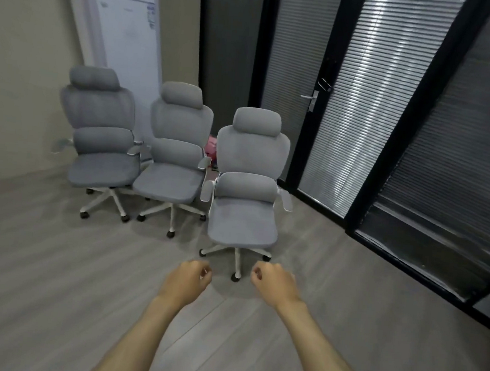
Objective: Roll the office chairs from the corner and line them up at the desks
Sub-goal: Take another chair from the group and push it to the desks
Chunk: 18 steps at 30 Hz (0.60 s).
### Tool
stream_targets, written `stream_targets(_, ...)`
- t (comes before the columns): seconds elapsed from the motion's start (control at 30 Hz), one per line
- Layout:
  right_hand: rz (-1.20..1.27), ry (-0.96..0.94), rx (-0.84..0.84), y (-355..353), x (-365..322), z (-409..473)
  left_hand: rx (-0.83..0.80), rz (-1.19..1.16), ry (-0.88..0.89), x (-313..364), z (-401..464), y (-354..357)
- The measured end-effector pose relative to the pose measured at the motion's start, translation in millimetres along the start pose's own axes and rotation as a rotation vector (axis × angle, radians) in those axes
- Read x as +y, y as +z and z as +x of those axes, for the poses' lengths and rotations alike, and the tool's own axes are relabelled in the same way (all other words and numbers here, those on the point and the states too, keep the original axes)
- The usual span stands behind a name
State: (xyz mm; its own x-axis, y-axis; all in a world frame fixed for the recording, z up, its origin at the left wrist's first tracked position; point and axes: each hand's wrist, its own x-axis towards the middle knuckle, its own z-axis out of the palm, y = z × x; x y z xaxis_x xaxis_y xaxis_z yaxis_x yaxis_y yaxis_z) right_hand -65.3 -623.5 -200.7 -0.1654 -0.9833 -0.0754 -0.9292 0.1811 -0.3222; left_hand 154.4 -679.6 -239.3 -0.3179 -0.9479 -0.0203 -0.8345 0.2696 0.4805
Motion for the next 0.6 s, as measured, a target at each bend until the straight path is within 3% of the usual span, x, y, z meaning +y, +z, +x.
stream_targets(0.6,0.032,0.011,0.006,-10,-14,445,0.044,0.088,0.002,-51,431,-49)
